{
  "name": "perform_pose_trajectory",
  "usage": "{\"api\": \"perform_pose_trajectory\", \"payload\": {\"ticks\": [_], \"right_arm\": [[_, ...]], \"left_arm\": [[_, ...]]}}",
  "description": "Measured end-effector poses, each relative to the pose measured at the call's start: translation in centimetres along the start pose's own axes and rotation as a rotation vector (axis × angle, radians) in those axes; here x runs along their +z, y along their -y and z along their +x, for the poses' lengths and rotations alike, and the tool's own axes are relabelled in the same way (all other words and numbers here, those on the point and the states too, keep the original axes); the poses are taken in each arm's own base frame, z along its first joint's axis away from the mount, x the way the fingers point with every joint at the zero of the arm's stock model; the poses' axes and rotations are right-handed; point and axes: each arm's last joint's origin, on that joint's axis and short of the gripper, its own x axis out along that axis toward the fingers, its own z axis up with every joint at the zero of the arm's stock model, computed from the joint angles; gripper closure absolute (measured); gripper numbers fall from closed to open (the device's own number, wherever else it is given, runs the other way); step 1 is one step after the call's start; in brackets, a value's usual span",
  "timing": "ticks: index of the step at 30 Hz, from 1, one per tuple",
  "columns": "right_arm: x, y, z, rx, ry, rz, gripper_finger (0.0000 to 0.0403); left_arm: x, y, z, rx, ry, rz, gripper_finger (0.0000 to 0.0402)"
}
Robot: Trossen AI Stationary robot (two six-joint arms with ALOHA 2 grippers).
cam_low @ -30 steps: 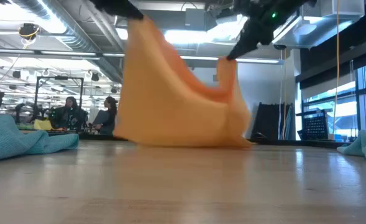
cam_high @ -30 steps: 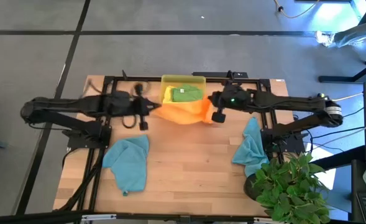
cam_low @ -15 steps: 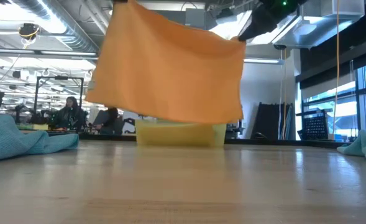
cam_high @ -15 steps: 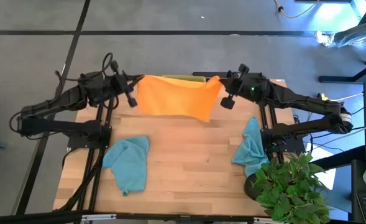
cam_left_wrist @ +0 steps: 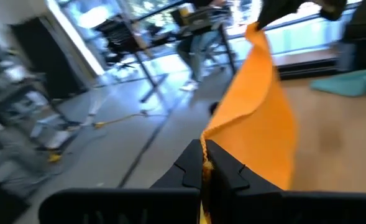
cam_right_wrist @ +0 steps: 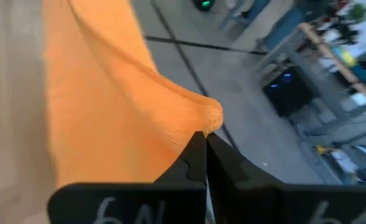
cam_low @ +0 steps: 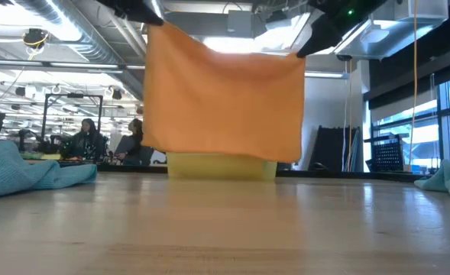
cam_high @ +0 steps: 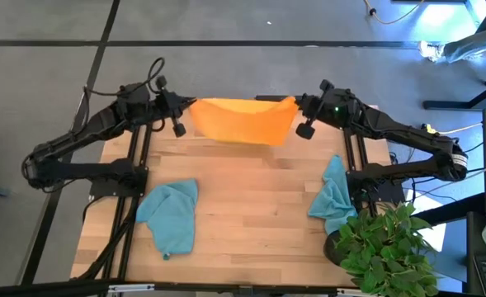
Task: Fold microfiber towels
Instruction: Fold the orange towel
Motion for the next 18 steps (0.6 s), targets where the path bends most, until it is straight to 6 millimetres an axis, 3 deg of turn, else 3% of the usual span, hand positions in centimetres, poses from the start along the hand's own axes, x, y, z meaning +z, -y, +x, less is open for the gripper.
{"api": "perform_pose_trajectory", "payload": {"ticks": [8, 18], "right_arm": [[0.2, -3.5, -1.3, 0.178, -0.031, -0.029, 0.0403], [1.0, -9.3, -5.0, 0.434, -0.002, -0.066, 0.0403]], "left_arm": [[0.0, 2.2, -0.8, -0.176, -0.025, -0.065, 0.0402], [1.2, 7.7, -2.9, -0.512, -0.006, -0.104, 0.0402]]}}
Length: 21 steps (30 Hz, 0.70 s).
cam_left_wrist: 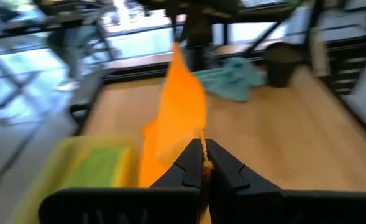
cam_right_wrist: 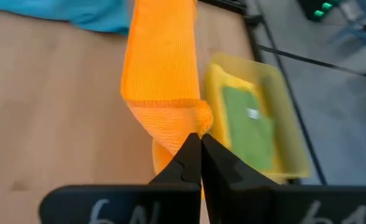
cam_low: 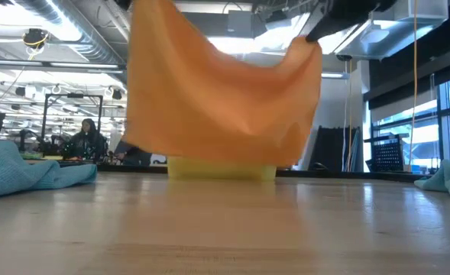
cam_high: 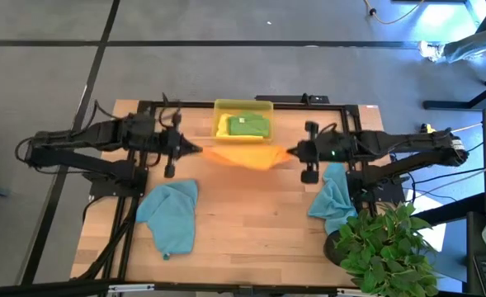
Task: Fold microfiber towels
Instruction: Fold the orange towel
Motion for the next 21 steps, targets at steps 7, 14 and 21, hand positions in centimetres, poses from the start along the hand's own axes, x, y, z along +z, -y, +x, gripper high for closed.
{"api": "perform_pose_trajectory", "payload": {"ticks": [7, 14, 21], "right_arm": [[0.5, -3.4, -1.2, 0.119, 0.040, -0.016, 0.0403], [0.9, -5.9, -3.1, 0.227, 0.125, -0.015, 0.0403], [1.5, -5.6, -6.0, 0.209, 0.279, 0.046, 0.0403]], "left_arm": [[0.3, 4.9, 1.1, -0.131, -0.025, -0.001, 0.0401], [1.0, 9.7, 2.1, -0.301, 0.049, 0.043, 0.0402], [1.9, 10.1, 0.8, -0.138, 0.071, 0.089, 0.0402]]}}
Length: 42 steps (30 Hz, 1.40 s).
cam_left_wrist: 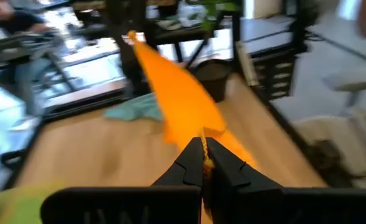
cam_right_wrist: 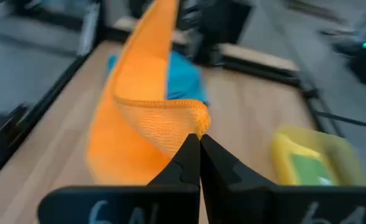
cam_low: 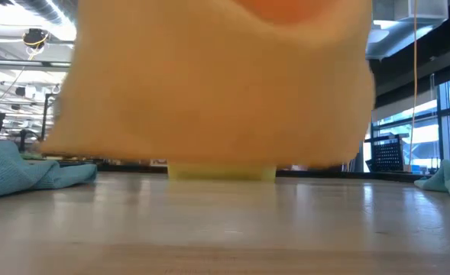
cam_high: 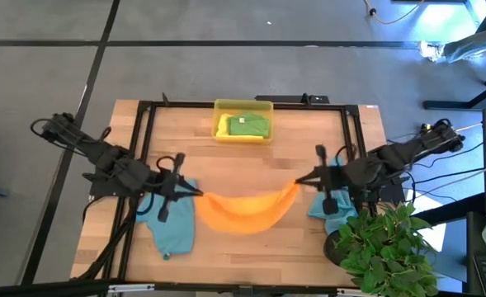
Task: Fold microfiber towels
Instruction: Fold the orange towel
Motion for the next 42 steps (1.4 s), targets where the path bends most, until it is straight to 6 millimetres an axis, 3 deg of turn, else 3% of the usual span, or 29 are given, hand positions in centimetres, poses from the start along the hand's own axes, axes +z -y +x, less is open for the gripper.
{"api": "perform_pose_trajectory", "payload": {"ticks": [4, 8, 13, 19, 26, 34, 42], "right_arm": [[-0.8, 1.6, -1.3, -0.181, -0.053, 0.073, 0.0403], [-2.3, 3.1, -1.1, -0.292, -0.185, 0.172, 0.0403], [-4.7, 3.5, 1.4, -0.262, -0.316, 0.244, 0.0403], [-8.9, 4.7, 4.7, -0.354, -0.468, 0.268, 0.0403], [-11.2, 6.5, 6.4, -0.413, -0.505, 0.229, 0.0403], [-12.9, 8.2, 7.9, -0.474, -0.432, 0.122, 0.0403], [-12.5, 10.4, 7.9, -0.596, -0.378, 0.021, 0.0403]], "left_arm": [[-0.8, -1.5, -0.1, 0.128, -0.076, -0.052, 0.0402], [-3.1, -3.4, 0.9, 0.206, -0.205, -0.161, 0.0402], [-6.2, -5.1, 2.1, 0.196, -0.314, -0.254, 0.0402], [-9.4, -6.9, 2.8, 0.267, -0.409, -0.307, 0.0402], [-12.0, -8.4, 2.9, 0.332, -0.498, -0.277, 0.0402], [-13.1, -9.7, 2.8, 0.426, -0.536, -0.206, 0.0402], [-12.8, -11.1, 2.7, 0.539, -0.501, -0.147, 0.0402]]}}
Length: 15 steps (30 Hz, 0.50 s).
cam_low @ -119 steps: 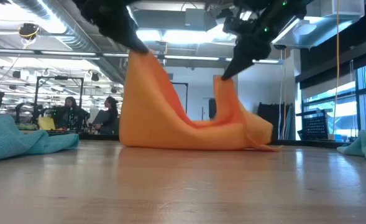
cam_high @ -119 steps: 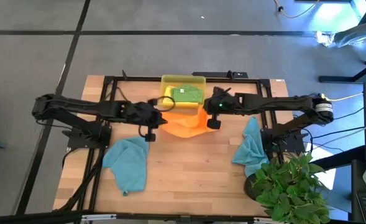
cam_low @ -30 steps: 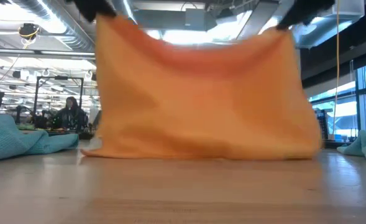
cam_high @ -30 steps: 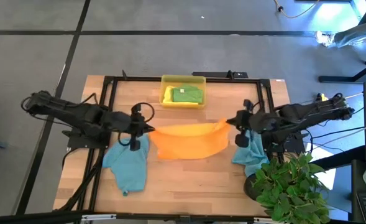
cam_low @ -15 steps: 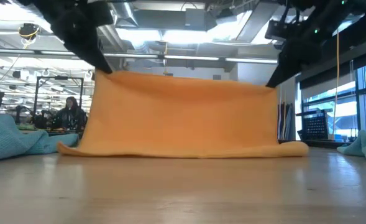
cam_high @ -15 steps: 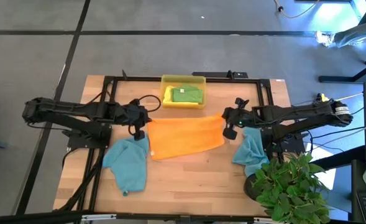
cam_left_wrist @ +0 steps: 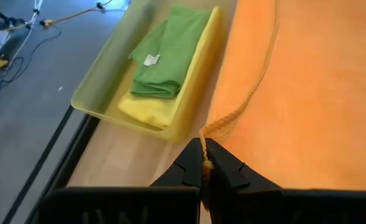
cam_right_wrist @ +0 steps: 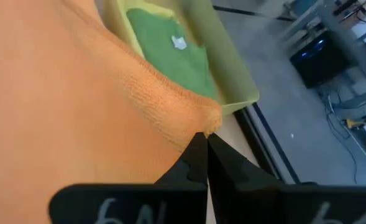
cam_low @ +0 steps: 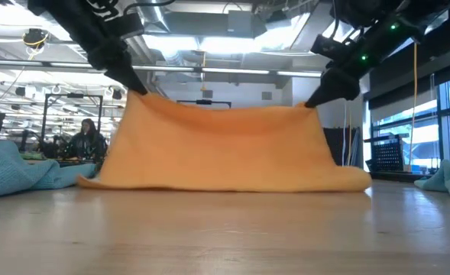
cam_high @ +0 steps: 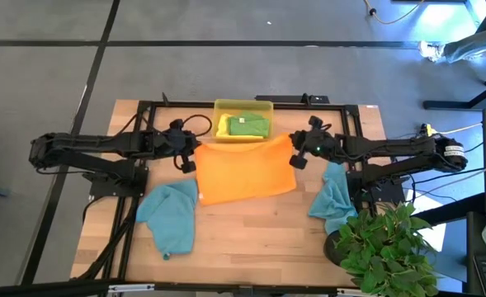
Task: Fold microfiber towels
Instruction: Fold the orange towel
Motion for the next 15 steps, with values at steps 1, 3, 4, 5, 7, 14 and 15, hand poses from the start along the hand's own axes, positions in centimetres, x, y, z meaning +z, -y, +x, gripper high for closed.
{"api": "perform_pose_trajectory", "payload": {"ticks": [1, 3, 4, 5, 7, 14, 15], "right_arm": [[0.0, 0.0, 0.0, 0.010, 0.002, -0.002, 0.0403], [-0.2, -0.2, 0.1, 0.055, 0.003, -0.010, 0.0403], [-0.4, -0.3, 0.1, 0.074, -0.001, -0.015, 0.0403], [-0.7, -0.6, 0.2, 0.095, -0.006, -0.022, 0.0403], [-1.6, -1.2, 0.3, 0.131, -0.022, -0.041, 0.0403], [-4.9, -3.5, 0.6, 0.204, -0.027, -0.092, 0.0403], [-5.2, -3.8, 0.5, 0.220, -0.015, -0.091, 0.0403]], "left_arm": [[0.0, 0.0, 0.0, 0.001, -0.001, 0.005, 0.0402], [0.0, 0.1, 0.0, -0.005, -0.003, 0.011, 0.0402], [-0.1, 0.2, -0.1, -0.014, -0.007, 0.018, 0.0402], [-0.1, 0.4, -0.1, -0.023, -0.012, 0.027, 0.0402], [-0.2, 0.7, -0.2, -0.041, -0.018, 0.044, 0.0402], [-0.5, 2.7, -0.9, -0.157, -0.003, 0.125, 0.0401], [-0.7, 3.1, -1.0, -0.171, -0.004, 0.140, 0.0402]]}}
